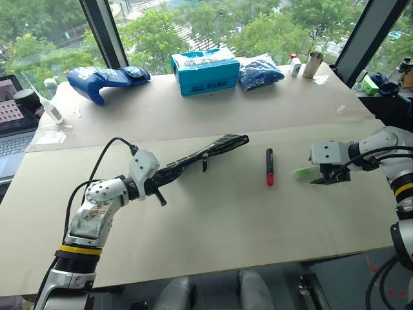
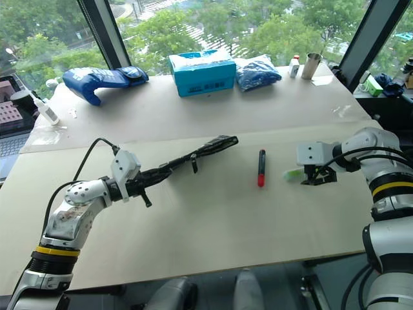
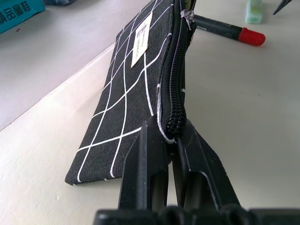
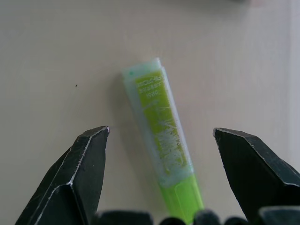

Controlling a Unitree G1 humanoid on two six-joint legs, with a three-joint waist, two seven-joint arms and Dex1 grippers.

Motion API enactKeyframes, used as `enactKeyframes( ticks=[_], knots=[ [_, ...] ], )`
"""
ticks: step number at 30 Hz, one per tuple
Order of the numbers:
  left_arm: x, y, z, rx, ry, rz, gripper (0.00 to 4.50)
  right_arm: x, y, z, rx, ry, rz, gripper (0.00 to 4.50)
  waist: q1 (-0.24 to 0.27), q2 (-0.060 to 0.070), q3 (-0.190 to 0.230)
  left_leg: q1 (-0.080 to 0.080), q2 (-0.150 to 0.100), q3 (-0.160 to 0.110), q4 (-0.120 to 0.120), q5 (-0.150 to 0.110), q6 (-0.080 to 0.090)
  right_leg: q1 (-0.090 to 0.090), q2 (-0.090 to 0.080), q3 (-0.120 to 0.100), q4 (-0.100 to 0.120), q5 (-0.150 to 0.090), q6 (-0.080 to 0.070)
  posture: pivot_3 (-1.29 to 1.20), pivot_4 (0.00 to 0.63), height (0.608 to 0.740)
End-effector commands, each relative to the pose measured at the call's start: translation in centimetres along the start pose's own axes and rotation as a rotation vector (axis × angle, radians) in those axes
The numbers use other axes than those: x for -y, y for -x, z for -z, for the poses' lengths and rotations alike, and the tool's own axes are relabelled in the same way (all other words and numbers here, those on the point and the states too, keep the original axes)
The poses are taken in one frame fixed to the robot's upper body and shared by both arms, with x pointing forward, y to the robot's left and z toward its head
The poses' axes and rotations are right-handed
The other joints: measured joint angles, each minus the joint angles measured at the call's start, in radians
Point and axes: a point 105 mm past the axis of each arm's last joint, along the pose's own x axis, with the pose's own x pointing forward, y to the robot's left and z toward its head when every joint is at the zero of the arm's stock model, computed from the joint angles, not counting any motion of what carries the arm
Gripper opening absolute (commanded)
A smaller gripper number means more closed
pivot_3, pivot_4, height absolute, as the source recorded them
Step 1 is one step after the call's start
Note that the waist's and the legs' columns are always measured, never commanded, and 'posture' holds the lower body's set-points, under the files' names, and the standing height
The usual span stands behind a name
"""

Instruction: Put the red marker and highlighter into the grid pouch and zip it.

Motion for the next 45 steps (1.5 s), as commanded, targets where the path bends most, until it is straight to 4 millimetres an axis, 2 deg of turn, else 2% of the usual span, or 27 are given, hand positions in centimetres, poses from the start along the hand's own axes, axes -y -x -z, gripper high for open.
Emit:
enactKeyframes(
  ticks=[1, 5, 8, 10, 12, 14, 15, 25, 28, 29, 31, 33, 37, 40, 42, 44, 45],
  knots=[
    [-0.5, 0.5, -1.4, 0.034, -0.044, -0.021, 0.0, 0.7, 0.4, -0.2, -0.008, 0.035, 0.013, 3.96, -0.001, 0.0, 0.0, 0.0, 0.0, 0.0, 0.0, 0.0, 0.0, 0.0, 0.0, 0.0, 0.0, 0.0, 0.0, 0.0, 0.15, 0.74],
    [-0.5, 0.5, -1.4, 0.035, -0.043, -0.022, 0.0, 0.3, -0.5, -0.6, -0.005, 0.066, -0.024, 3.96, -0.002, 0.0, 0.0, 0.0, 0.0, 0.0, 0.0, 0.0, 0.0, 0.0, 0.0, 0.0, 0.0, 0.0, 0.0, 0.0, 0.15, 0.74],
    [-0.4, 0.5, -1.4, 0.034, -0.042, -0.018, 0.0, 0.3, -1.1, -0.8, -0.014, 0.082, -0.029, 3.3, -0.006, 0.0, 0.0, 0.0, 0.0, 0.0, 0.0, 0.0, 0.0, 0.0, 0.0, 0.0, 0.0, 0.0, 0.0, 0.0, 0.15, 0.74],
    [-0.4, 0.4, -1.5, 0.035, -0.043, -0.017, 0.0, 0.4, -1.6, -1.0, -0.018, 0.086, -0.03, 2.53, -0.014, 0.0, 0.0, 0.0, 0.0, 0.0, 0.0, 0.0, 0.0, 0.0, 0.0, 0.0, 0.0, 0.0, 0.0, 0.0, 0.15, 0.74],
    [-0.4, 0.2, -1.6, 0.038, -0.043, -0.016, 0.0, 0.5, -2.1, -1.2, -0.022, 0.089, -0.023, 2.01, -0.021, 0.0, 0.0, 0.001, 0.0, 0.0, 0.0, 0.0, 0.0, 0.001, 0.0, 0.0, 0.0, 0.0, 0.0, 0.0, 0.15, 0.74],
    [-0.4, 0.2, -1.6, 0.039, -0.044, -0.015, 0.0, 0.7, -2.3, -1.2, -0.03, 0.094, -0.012, 1.19, -0.027, -0.001, 0.0, 0.001, 0.0, 0.0, 0.0, 0.0, 0.0, 0.001, 0.0, 0.0, 0.0, 0.0, 0.0, 0.0, 0.15, 0.74],
    [-0.4, 0.2, -1.6, 0.039, -0.044, -0.015, 0.0, 0.9, -2.4, -1.2, -0.035, 0.096, -0.003, 0.98, -0.029, -0.001, 0.0, 0.001, 0.0, 0.0, 0.0, 0.0, 0.0, 0.001, 0.0, 0.0, 0.001, 0.0, -0.001, 0.0, 0.15, 0.74],
    [-0.4, 0.2, -1.5, 0.041, -0.039, -0.027, 0.0, 1.0, -1.9, -1.7, 0.01, 0.069, -0.026, 0.97, -0.028, -0.001, 0.0, 0.002, 0.0, 0.0, 0.0, 0.0, 0.0, 0.001, 0.0, 0.0, 0.001, 0.0, -0.001, 0.0, 0.15, 0.74],
    [-0.4, 0.2, -1.5, 0.042, -0.038, -0.03, 0.0, 1.8, -1.2, -1.9, 0.058, 0.011, 0.03, 0.97, -0.028, -0.001, 0.0, 0.001, 0.0, 0.0, 0.0, 0.0, 0.0, 0.0, 0.0, 0.001, 0.001, 0.0, -0.001, 0.0, 0.15, 0.74],
    [-0.4, 0.3, -1.4, 0.042, -0.037, -0.031, 0.0, 2.7, -0.5, -2.2, 0.1, -0.033, 0.094, 0.97, -0.027, -0.001, 0.0, 0.001, 0.0, 0.0, 0.0, 0.0, 0.0, 0.0, 0.0, 0.001, 0.001, 0.0, -0.001, 0.0, 0.15, 0.74],
    [-0.5, 0.3, -1.3, 0.044, -0.028, -0.037, 0.0, 4.0, 1.0, -3.2, 0.23, -0.112, 0.187, 0.97, -0.026, 0.0, 0.0, 0.001, 0.0, 0.0, 0.0, 0.0, 0.0, 0.0, 0.0, 0.001, 0.001, 0.0, -0.001, 0.0, 0.15, 0.74],
    [-0.5, 0.3, -1.3, 0.046, -0.024, -0.041, 0.0, 4.5, 2.3, -4.3, 0.36, -0.172, 0.236, 0.97, -0.025, 0.0, 0.0, 0.0, 0.001, -0.001, 0.0, 0.0, 0.0, 0.0, 0.0, 0.001, 0.001, 0.0, -0.001, 0.0, 0.15, 0.74],
    [-0.5, 0.3, -1.4, 0.045, -0.022, -0.03, 0.0, 4.0, 4.9, -6.4, 0.561, -0.226, 0.347, 0.97, -0.02, 0.0, 0.0, 0.0, 0.002, -0.003, 0.0, 0.0, 0.0, -0.001, 0.0, 0.001, 0.002, 0.001, -0.001, 0.0, 0.15, 0.74],
    [-0.7, 0.3, -1.4, 0.044, -0.017, -0.02, 0.0, 3.1, 6.1, -9.1, 0.672, -0.218, 0.392, 0.97, -0.013, 0.0, 0.0, -0.001, 0.002, -0.004, 0.0, -0.001, 0.001, -0.001, 0.0, 0.001, 0.002, 0.001, 0.0, 0.0, 0.15, 0.74],
    [-0.8, 0.3, -1.5, 0.044, -0.003, -0.009, 0.0, 2.6, 6.7, -11.9, 0.764, -0.21, 0.414, 0.97, -0.017, 0.0, 0.0, -0.001, 0.001, -0.005, 0.0, -0.001, 0.001, -0.001, 0.0, 0.001, 0.002, 0.001, 0.0, 0.0, 0.15, 0.74],
    [-0.9, 0.2, -1.5, 0.037, 0.015, 0.009, 0.0, 1.2, 6.8, -16.5, 0.848, -0.082, 0.436, 0.97, -0.017, 0.0, 0.0, -0.001, 0.001, -0.006, 0.001, -0.001, 0.001, -0.001, 0.0, 0.001, 0.002, 0.001, 0.0, 0.0, 0.15, 0.74],
    [-1.0, 0.1, -1.6, 0.035, 0.019, 0.014, 0.0, 0.4, 6.6, -18.1, 0.856, 0.003, 0.441, 0.97, -0.018, 0.0, 0.0, -0.001, 0.001, -0.005, 0.0, -0.001, 0.001, -0.001, 0.0, 0.001, 0.002, 0.001, 0.0, 0.0, 0.15, 0.74]
  ],
)
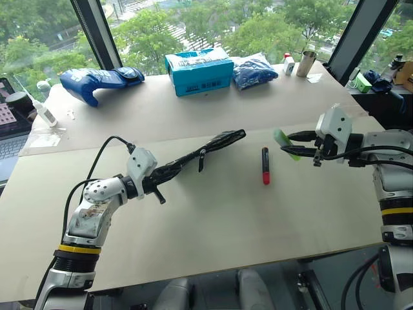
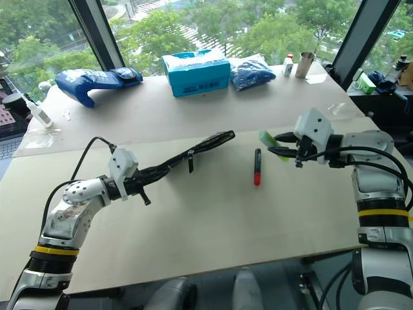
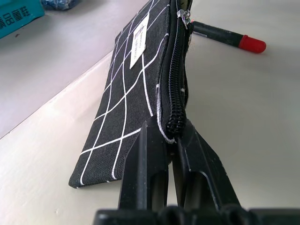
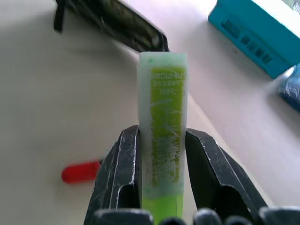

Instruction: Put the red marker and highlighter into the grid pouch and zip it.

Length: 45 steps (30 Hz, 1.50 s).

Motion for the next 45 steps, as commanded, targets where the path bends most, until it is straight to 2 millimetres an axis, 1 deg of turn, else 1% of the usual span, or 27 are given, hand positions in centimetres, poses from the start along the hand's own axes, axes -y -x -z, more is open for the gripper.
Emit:
enactKeyframes(
  ticks=[1, 3, 5, 7, 9, 13, 18, 21, 23, 24, 25, 28, 30, 34, 36, 41, 45],
  knots=[
    [-0.6, 0.1, -1.2, 0.021, -0.001, 0.018, 0.0, -3.8, -2.5, -5.9, 0.156, 0.276, -0.036, 0.97, -0.001, 0.0, 0.0, 0.001, 0.001, 0.0, 0.0, 0.0, 0.0, -0.001, 0.001, 0.0, 0.001, 0.0, 0.0, 0.0, 0.15, 0.74],
    [-0.6, 0.1, -1.2, 0.019, -0.004, 0.025, 0.0, -4.8, -3.1, -5.6, 0.108, 0.445, -0.054, 0.97, 0.002, 0.0, 0.0, 0.001, 0.0, 0.001, 0.0, 0.0, 0.0, -0.001, 0.001, -0.001, 0.001, 0.0, 0.0, 0.0, 0.15, 0.74],
    [-0.5, 0.0, -1.3, 0.019, -0.006, 0.028, 0.0, -5.1, -3.4, -5.6, 0.107, 0.546, -0.053, 0.97, 0.012, 0.0, 0.0, 0.0, -0.002, 0.002, 0.001, 0.0, 0.0, 0.0, 0.0, -0.001, 0.001, 0.001, 0.001, 0.0, 0.15, 0.74],
    [-0.4, 0.0, -1.3, 0.02, -0.006, 0.029, 0.0, -4.9, -3.9, -6.9, 0.173, 0.588, -0.011, 0.97, 0.021, 0.0, 0.0, 0.0, -0.003, 0.003, 0.002, 0.0, 0.0, 0.001, -0.001, -0.001, 0.0, 0.002, 0.002, 0.0, 0.15, 0.74],
    [-0.2, 0.0, -1.2, 0.019, -0.005, 0.032, 0.0, -5.6, -4.4, -7.9, 0.221, 0.698, -0.005, 0.97, 0.021, 0.0, 0.0, 0.0, -0.003, 0.004, 0.002, 0.0, 0.0, 0.001, -0.001, -0.001, -0.001, 0.002, 0.002, 0.0, 0.15, 0.74],
    [-0.1, 0.0, -1.0, 0.013, -0.007, 0.039, 0.0, -7.1, -5.0, -8.5, 0.274, 0.835, -0.057, 0.97, 0.02, 0.0, 0.0, 0.0, -0.001, 0.005, 0.001, 0.0, -0.001, 0.0, 0.0, -0.001, -0.001, 0.002, 0.001, 0.0, 0.15, 0.74],
    [-0.1, -0.1, -1.1, 0.016, -0.011, 0.04, 0.0, -8.0, -5.6, -8.7, 0.319, 0.841, -0.117, 0.97, 0.02, 0.0, 0.0, 0.0, -0.002, 0.005, 0.001, 0.0, -0.001, 0.0, 0.0, -0.001, -0.001, 0.003, 0.001, 0.0, 0.15, 0.74],
    [0.0, -0.2, -1.2, 0.021, -0.011, 0.041, 0.0, -7.7, -6.1, -7.8, 0.301, 0.826, -0.132, 0.97, 0.02, 0.0, 0.0, 0.0, -0.002, 0.005, 0.001, 0.0, -0.001, 0.0, 0.0, -0.001, -0.001, 0.003, 0.001, 0.0, 0.15, 0.74],
    [0.2, -0.3, -1.1, 0.021, -0.013, 0.043, 0.0, -6.8, -6.4, -6.3, 0.225, 0.834, -0.135, 0.97, 0.019, 0.0, 0.0, 0.0, -0.002, 0.005, 0.001, 0.0, -0.001, 0.0, 0.0, -0.001, -0.001, 0.003, 0.001, 0.0, 0.15, 0.74],
    [0.2, -0.3, -1.1, 0.022, -0.013, 0.043, 0.0, -5.9, -6.4, -5.2, 0.158, 0.842, -0.136, 0.97, 0.019, 0.0, 0.0, 0.0, -0.002, 0.005, 0.001, 0.0, -0.001, 0.0, 0.0, -0.001, -0.001, 0.003, 0.001, 0.0, 0.15, 0.74],
    [0.3, -0.3, -1.1, 0.022, -0.012, 0.043, 0.0, -5.2, -6.4, -4.6, 0.115, 0.859, -0.129, 0.97, 0.02, 0.0, 0.0, 0.0, -0.002, 0.005, 0.001, 0.0, -0.001, 0.0, 0.0, -0.001, -0.001, 0.003, 0.001, 0.0, 0.15, 0.74],
    [0.4, -0.3, -1.0, 0.021, -0.01, 0.042, 0.0, -3.7, -6.4, -3.8, 0.026, 0.868, -0.112, 0.97, 0.02, 0.0, 0.0, 0.0, -0.002, 0.005, 0.001, 0.0, -0.001, 0.0, 0.0, -0.001, -0.001, 0.003, 0.001, 0.0, 0.15, 0.74],
    [0.5, -0.3, -0.9, 0.019, -0.011, 0.042, 0.0, -3.3, -6.7, -4.1, -0.004, 0.848, -0.108, 0.97, 0.018, 0.0, 0.0, 0.0, -0.002, 0.005, 0.0, 0.0, -0.001, 0.0, 0.0, -0.001, -0.001, 0.003, 0.001, 0.0, 0.15, 0.74],
    [0.4, -0.4, -0.9, 0.02, -0.013, 0.04, 0.0, -3.5, -7.1, -5.8, 0.002, 0.822, -0.111, 0.97, 0.013, 0.0, 0.0, 0.0, -0.001, 0.005, 0.0, 0.0, -0.001, 0.0, 0.001, -0.001, -0.001, 0.003, 0.001, 0.0, 0.15, 0.74],
    [0.4, -0.4, -0.9, 0.018, -0.018, 0.041, 0.0, -3.5, -7.3, -5.9, -0.019, 0.836, -0.114, 0.97, 0.014, 0.0, 0.0, 0.0, -0.001, 0.005, 0.0, 0.0, -0.001, 0.0, 0.001, -0.001, -0.001, 0.003, 0.001, 0.0, 0.15, 0.74],
    [0.4, -0.6, -0.9, 0.019, -0.023, 0.043, 0.0, -3.5, -7.9, -5.3, -0.095, 0.875, -0.141, 0.97, 0.019, 0.0, 0.0, 0.0, -0.001, 0.005, 0.0, 0.0, -0.001, 0.0, 0.001, -0.001, -0.001, 0.003, 0.001, 0.0, 0.15, 0.74],
    [0.5, -0.7, -1.0, 0.021, -0.025, 0.045, 0.0, -3.7, -8.1, -4.2, -0.146, 0.922, -0.171, 0.97, 0.019, 0.0, 0.0, 0.0, -0.001, 0.005, 0.0, 0.0, -0.001, 0.0, 0.001, -0.001, -0.001, 0.003, 0.001, 0.0, 0.15, 0.74]
  ],
)
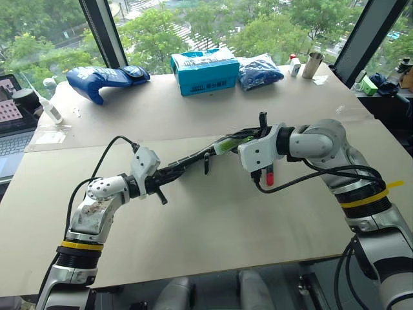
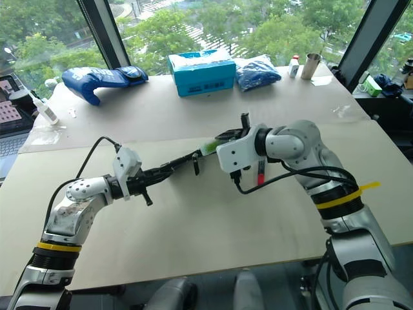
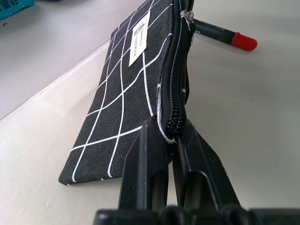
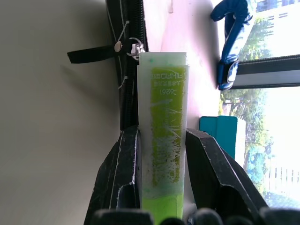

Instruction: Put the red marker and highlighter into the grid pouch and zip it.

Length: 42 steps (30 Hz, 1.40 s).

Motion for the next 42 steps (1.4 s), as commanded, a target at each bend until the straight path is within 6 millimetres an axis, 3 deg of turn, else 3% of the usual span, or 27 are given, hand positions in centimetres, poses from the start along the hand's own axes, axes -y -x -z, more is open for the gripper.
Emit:
enactKeyframes(
  ticks=[1, 10, 19, 27, 42],
  knots=[
    [0.1, -0.2, -1.4, 0.04, -0.047, 0.004, 0.0, 0.5, 0.4, 0.5, -0.038, 0.057, 0.002, 0.97, 0.0, 0.0, 0.0, 0.0, 0.0, 0.0, 0.0, 0.0, 0.0, 0.0, 0.0, 0.0, 0.0, 0.0, 0.0, 0.0, 0.15, 0.74],
    [0.2, -0.2, -1.4, 0.041, -0.049, -0.001, 0.0, 0.0, 0.7, 3.5, -0.211, -0.043, -0.027, 0.97, -0.001, 0.0, 0.0, 0.0, 0.0, 0.0, 0.0, 0.0, 0.0, 0.0, 0.0, 0.0, 0.0, 0.0, 0.0, 0.0, 0.15, 0.74],
    [0.7, -0.4, -0.7, -0.002, -0.146, 0.022, 0.0, 0.3, 0.0, 4.5, -0.301, -0.164, -0.028, 0.97, 0.0, 0.0, 0.0, 0.0, 0.0, 0.0, 0.0, 0.0, 0.0, 0.0, 0.0, 0.0, 0.0, 0.0, 0.0, 0.0, 0.15, 0.74],
    [1.0, -0.4, 0.2, -0.032, -0.204, 0.027, 0.0, -0.2, 0.6, 4.3, -0.279, -0.199, -0.06, 0.97, -0.001, 0.0, 0.0, 0.0, 0.0, 0.0, 0.0, 0.0, 0.0, 0.0, 0.0, 0.0, 0.0, 0.0, 0.0, 0.0, 0.15, 0.74],
    [0.2, -0.6, -0.6, 0.006, -0.168, -0.017, 0.0, 0.1, 1.9, 4.8, -0.292, -0.218, -0.079, 0.97, -0.001, 0.0, 0.0, 0.0, 0.0, 0.0, 0.0, 0.0, 0.0, 0.0, 0.0, 0.0, 0.0, 0.0, 0.0, 0.0, 0.15, 0.74]
  ],
)
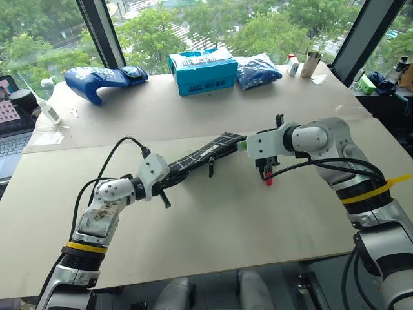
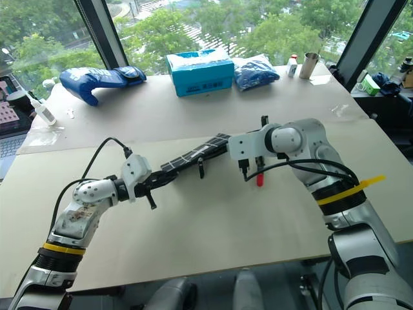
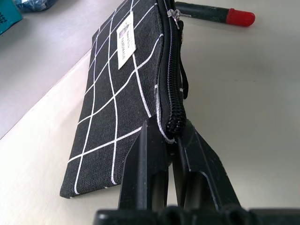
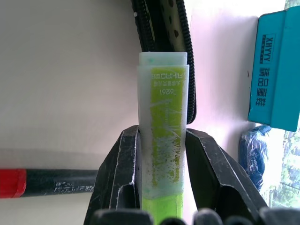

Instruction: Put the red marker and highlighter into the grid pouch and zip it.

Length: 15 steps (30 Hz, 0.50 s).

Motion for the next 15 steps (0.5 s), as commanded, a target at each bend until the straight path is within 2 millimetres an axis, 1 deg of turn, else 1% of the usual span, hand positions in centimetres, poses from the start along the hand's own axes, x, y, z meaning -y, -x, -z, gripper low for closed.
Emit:
enactKeyframes(
  ticks=[1, 9, 15],
  knots=[
    [-0.6, 0.2, -0.8, 0.034, -0.007, -0.022, 0.0, 1.4, 1.0, -0.6, 0.021, 0.003, 0.057, 0.97, 0.0, 0.0, 0.0, 0.0, 0.0, 0.0, 0.0, 0.0, 0.0, 0.0, 0.0, 0.0, 0.0, 0.0, 0.0, 0.0, 0.15, 0.74],
    [0.0, 0.1, -0.3, -0.002, -0.064, 0.009, 0.0, 1.7, -0.3, -1.3, 0.029, -0.019, 0.074, 0.97, 0.0, 0.0, 0.0, 0.0, 0.0, 0.0, 0.0, 0.0, 0.0, 0.0, 0.0, 0.0, 0.0, 0.0, 0.0, 0.0, 0.15, 0.74],
    [0.8, 0.0, 0.6, -0.036, -0.117, 0.044, 0.0, 1.6, -1.8, -2.0, 0.001, 0.036, 0.086, 0.97, 0.0, 0.0, 0.0, 0.0, 0.0, 0.0, 0.0, 0.0, 0.0, 0.0, 0.0, 0.0, 0.0, 0.0, 0.0, 0.0, 0.15, 0.74]
  ],
)
